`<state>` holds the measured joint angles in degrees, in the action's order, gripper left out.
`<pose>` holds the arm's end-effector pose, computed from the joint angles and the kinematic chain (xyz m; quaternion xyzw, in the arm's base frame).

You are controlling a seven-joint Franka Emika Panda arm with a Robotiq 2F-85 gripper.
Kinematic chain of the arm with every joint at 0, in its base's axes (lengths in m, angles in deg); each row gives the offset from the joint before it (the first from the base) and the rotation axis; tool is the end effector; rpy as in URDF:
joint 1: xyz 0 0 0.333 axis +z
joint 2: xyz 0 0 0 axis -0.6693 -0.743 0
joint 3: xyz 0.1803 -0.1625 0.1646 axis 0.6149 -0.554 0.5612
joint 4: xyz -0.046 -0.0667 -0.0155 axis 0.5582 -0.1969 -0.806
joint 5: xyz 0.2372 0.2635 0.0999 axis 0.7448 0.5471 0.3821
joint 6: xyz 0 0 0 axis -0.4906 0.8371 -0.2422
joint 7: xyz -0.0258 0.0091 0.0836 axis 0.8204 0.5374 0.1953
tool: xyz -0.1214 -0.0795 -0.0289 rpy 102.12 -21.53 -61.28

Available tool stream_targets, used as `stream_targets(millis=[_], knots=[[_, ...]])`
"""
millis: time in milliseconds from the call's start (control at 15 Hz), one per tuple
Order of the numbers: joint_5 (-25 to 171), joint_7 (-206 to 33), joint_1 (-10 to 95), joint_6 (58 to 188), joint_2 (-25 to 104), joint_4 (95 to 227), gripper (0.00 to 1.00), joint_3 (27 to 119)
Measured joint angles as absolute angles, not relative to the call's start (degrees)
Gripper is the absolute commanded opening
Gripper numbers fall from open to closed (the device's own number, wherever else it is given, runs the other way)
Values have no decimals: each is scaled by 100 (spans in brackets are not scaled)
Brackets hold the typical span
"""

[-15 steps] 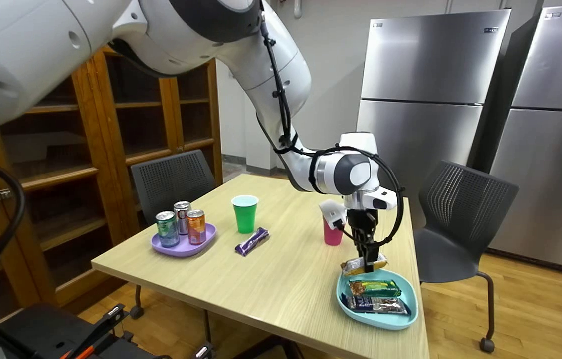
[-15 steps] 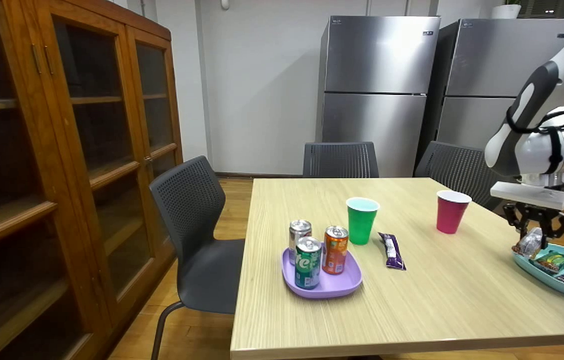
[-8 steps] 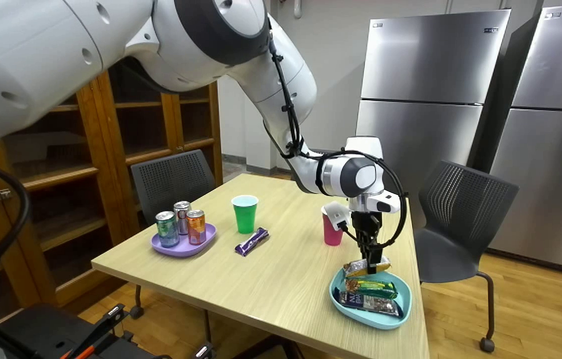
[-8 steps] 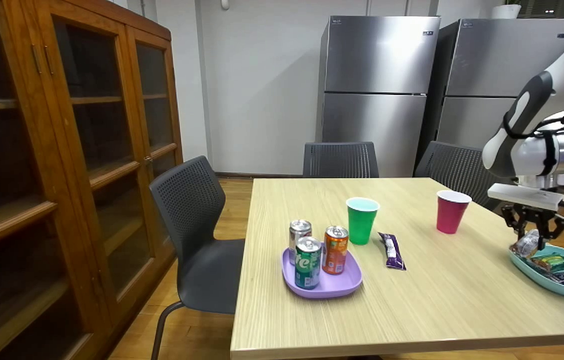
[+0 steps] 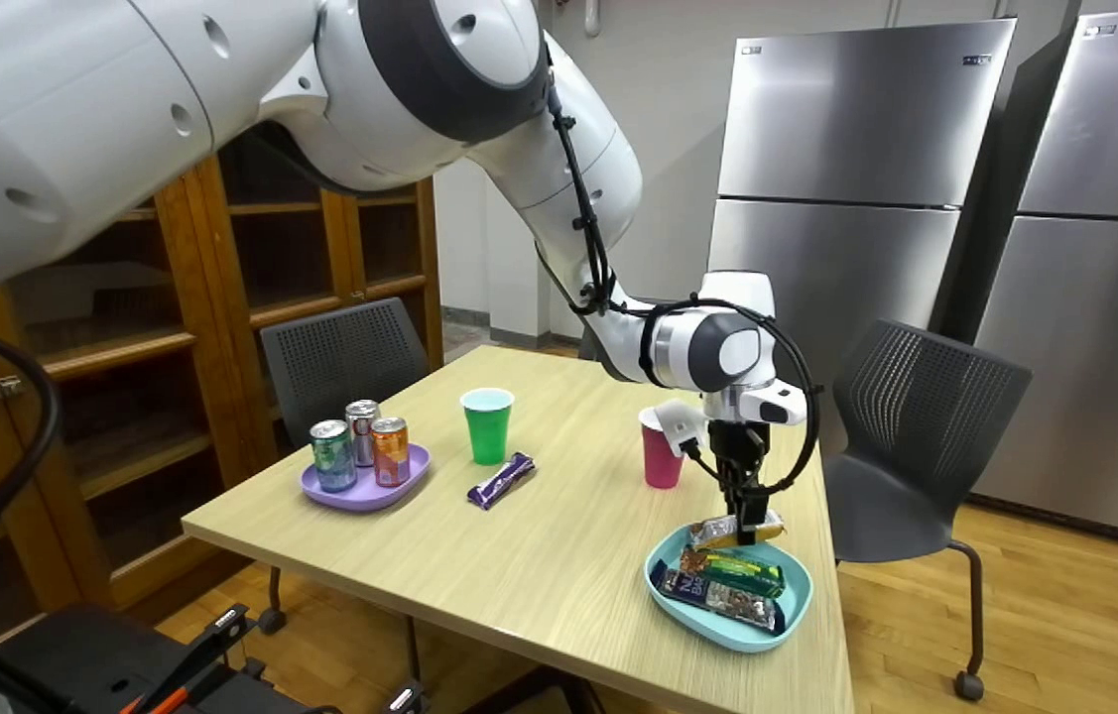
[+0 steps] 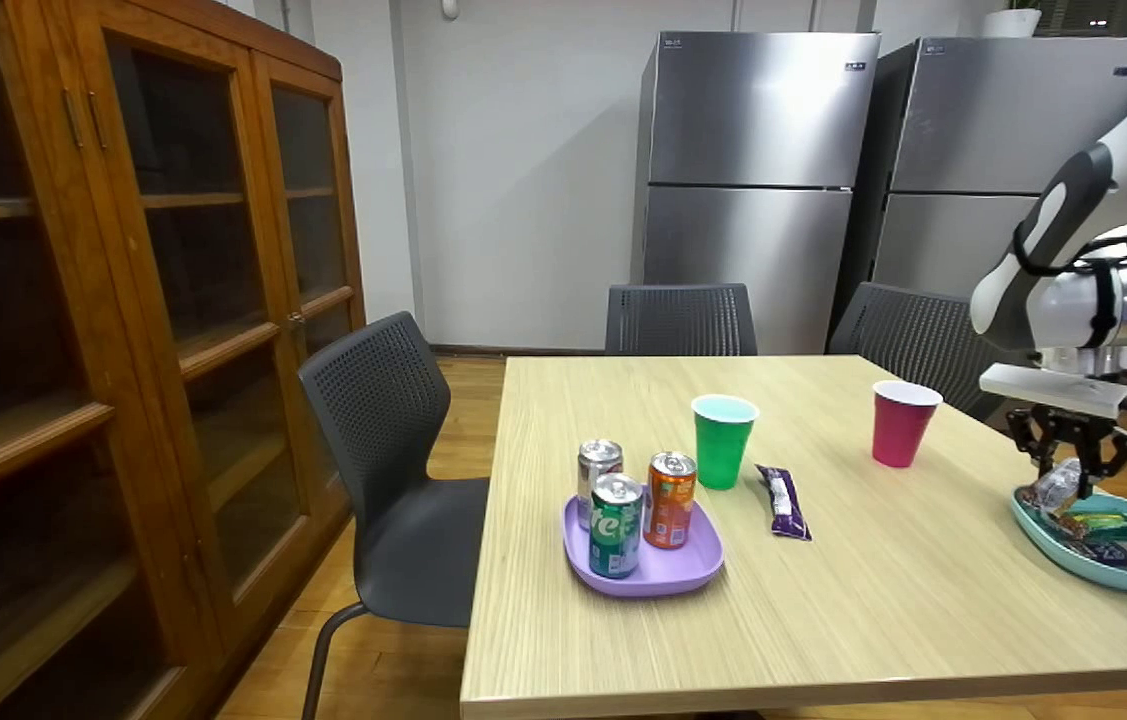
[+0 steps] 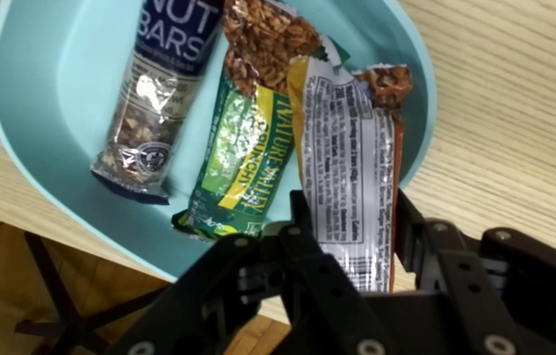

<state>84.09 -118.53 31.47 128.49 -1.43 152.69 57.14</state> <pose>0.5968 -0.3145 0.0702 0.8442 -0.5270 0.0203 0.0959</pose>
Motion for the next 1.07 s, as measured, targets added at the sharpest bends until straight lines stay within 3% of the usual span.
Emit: stream_targets(millis=[1067], knots=[[8504, -12034, 3258, 13410, 186, 15862, 17, 5718]])
